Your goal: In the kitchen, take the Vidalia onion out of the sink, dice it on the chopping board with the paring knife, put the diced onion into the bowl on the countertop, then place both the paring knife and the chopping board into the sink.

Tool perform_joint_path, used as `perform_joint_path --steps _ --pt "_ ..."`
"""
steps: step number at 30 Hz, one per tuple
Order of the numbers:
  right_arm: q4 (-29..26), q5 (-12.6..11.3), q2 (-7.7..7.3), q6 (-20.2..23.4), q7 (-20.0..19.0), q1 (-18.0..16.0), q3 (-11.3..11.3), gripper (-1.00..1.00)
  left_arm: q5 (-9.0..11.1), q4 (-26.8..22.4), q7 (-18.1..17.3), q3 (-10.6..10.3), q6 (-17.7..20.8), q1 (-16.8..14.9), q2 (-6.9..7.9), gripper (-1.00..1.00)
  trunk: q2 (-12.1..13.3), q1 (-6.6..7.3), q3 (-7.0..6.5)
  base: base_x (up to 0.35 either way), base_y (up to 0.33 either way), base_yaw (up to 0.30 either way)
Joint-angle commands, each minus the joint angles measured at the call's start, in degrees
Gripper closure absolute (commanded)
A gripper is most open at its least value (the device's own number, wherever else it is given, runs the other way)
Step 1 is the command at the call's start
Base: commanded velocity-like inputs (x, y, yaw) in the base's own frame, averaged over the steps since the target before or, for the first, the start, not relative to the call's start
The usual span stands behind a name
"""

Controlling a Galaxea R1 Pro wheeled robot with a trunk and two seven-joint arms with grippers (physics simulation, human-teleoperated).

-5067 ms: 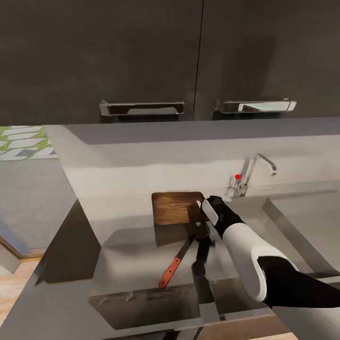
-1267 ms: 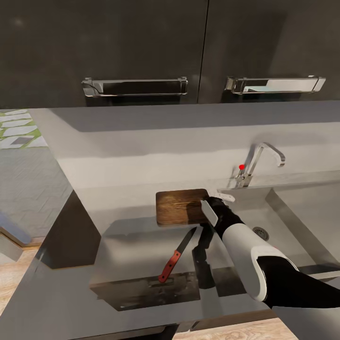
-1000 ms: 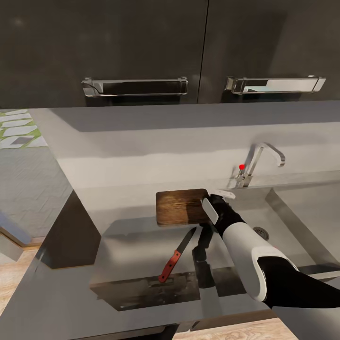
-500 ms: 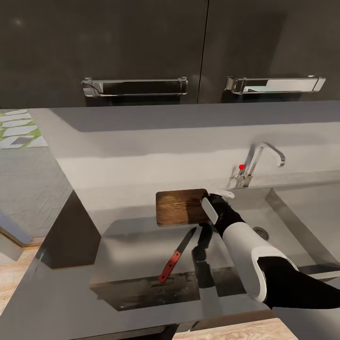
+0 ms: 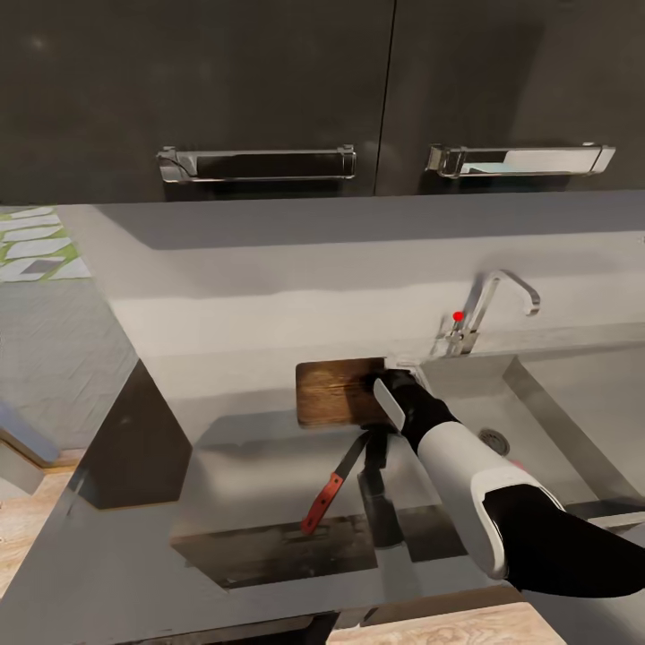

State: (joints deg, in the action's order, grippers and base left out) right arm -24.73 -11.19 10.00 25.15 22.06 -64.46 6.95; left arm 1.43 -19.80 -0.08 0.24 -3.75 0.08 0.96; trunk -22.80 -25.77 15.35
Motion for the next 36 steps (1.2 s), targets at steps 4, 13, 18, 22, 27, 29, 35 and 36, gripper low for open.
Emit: perform_joint_path --steps 4,13,18,22,27,29,35,36 --pt "-0.05 -0.52 0.00 0.17 -1.79 -0.05 0.34 -1.00 0.15 -0.06 -0.01 0.02 -0.11 0.01 0.00 -1.00 -0.11 -0.01 0.10 -0.198 0.000 0.000" --pt "-0.47 -0.29 0.00 0.17 -2.62 -0.05 0.35 -1.00 0.15 0.02 -0.01 -0.01 -0.11 0.01 -0.08 -1.00 -0.11 -0.01 0.10 -0.242 0.000 0.000" --pt "-0.64 -0.22 0.00 0.10 -2.69 -0.05 0.35 -1.00 0.15 0.02 -0.01 0.01 -0.11 0.01 -0.08 -1.00 -0.11 -0.01 0.10 -0.257 0.000 0.000" --pt "-1.73 -0.16 0.00 0.01 -2.72 -0.02 0.35 -1.00 0.15 0.02 -0.01 0.02 -0.11 0.01 -0.08 -1.00 -0.11 -0.01 0.10 -0.258 0.000 0.000" --pt "-4.53 -0.17 0.00 -3.08 -2.66 0.27 0.40 -1.00 0.15 0.02 0.03 0.02 -0.11 0.01 -0.08 -1.00 -0.11 -0.01 0.10 -0.258 0.000 0.000" --pt "-6.14 -0.20 0.00 -3.94 -2.65 0.42 0.42 -1.00 0.15 0.02 0.02 0.02 -0.11 0.01 -0.08 -1.00 -0.11 -0.01 0.10 -0.258 0.000 0.000" --pt "-25.96 -0.09 0.00 -4.51 -2.60 9.52 0.43 -1.00 0.15 0.02 0.08 0.10 -0.11 0.01 -0.03 -1.00 -0.11 -0.01 0.10 -0.258 0.000 0.000" --pt "-28.26 -0.03 0.00 -4.45 -2.59 10.73 0.43 -1.00 0.15 0.02 0.08 0.12 -0.11 0.01 -0.02 -1.00 -0.11 -0.01 0.10 -0.258 0.000 0.000"
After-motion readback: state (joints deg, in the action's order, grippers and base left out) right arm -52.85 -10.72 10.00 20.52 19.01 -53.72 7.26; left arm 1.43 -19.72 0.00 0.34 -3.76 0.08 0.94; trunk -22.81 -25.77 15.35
